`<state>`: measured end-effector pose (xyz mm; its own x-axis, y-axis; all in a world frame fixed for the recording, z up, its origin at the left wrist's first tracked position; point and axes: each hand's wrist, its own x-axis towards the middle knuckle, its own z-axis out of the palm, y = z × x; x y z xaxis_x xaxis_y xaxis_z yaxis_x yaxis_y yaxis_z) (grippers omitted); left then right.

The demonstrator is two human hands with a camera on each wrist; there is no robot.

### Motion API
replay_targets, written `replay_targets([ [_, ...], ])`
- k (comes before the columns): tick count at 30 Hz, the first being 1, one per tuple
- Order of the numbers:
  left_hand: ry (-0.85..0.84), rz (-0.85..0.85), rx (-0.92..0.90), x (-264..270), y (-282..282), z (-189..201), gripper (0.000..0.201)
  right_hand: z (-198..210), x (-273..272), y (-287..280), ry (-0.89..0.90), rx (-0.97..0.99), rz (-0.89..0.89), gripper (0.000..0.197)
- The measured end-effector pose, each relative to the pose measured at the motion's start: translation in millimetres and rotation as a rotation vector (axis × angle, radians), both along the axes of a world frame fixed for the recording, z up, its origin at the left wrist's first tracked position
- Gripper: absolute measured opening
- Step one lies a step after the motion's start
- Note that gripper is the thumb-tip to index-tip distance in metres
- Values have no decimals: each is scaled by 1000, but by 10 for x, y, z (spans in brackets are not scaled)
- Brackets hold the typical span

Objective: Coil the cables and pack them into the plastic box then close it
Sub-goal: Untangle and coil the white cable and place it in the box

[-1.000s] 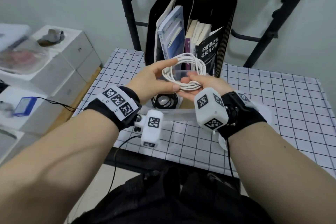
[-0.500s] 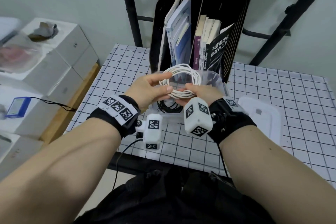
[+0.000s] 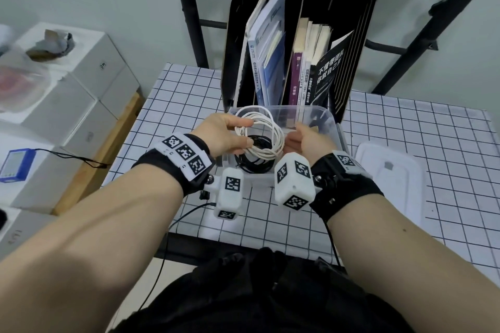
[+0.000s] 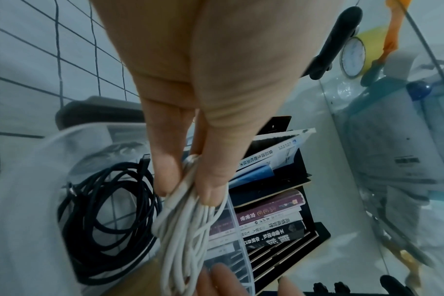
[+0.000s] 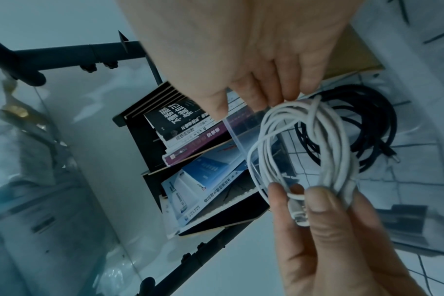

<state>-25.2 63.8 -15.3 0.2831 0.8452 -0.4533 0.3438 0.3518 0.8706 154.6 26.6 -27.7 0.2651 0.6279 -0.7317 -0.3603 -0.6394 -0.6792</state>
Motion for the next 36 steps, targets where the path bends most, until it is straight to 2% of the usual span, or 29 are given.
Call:
replay_targets([
  [11,322,-192,115,166,19,26,47,-96,41,34,25,14,-47,44],
  [13,380,-248,145,200,28,-6,48,-141,91,66,-33,19,-70,37],
  [16,455,-285,194,252,46,-42,48,-139,206,119,-241,-21,-4,34],
  [18,490,-297,214,277,59,-54,47,-118,312,124,-353,-47,33,48],
  [20,527,-319,225,298,79,-64,46,-98,400,138,-443,-90,106,53],
  [23,537,-338,204,322,113,-71,46,-97,380,159,-419,-104,103,59],
  [26,575,-370,177,342,149,-84,47,-177,371,181,-308,-80,16,72],
  [27,599,-386,173,349,155,-85,48,-205,373,187,-278,-71,-3,71],
  [30,693,-460,189,372,180,-76,50,-186,303,213,-248,-19,39,49],
  [36,927,-685,213,464,204,33,51,-83,145,158,-335,-23,257,41],
])
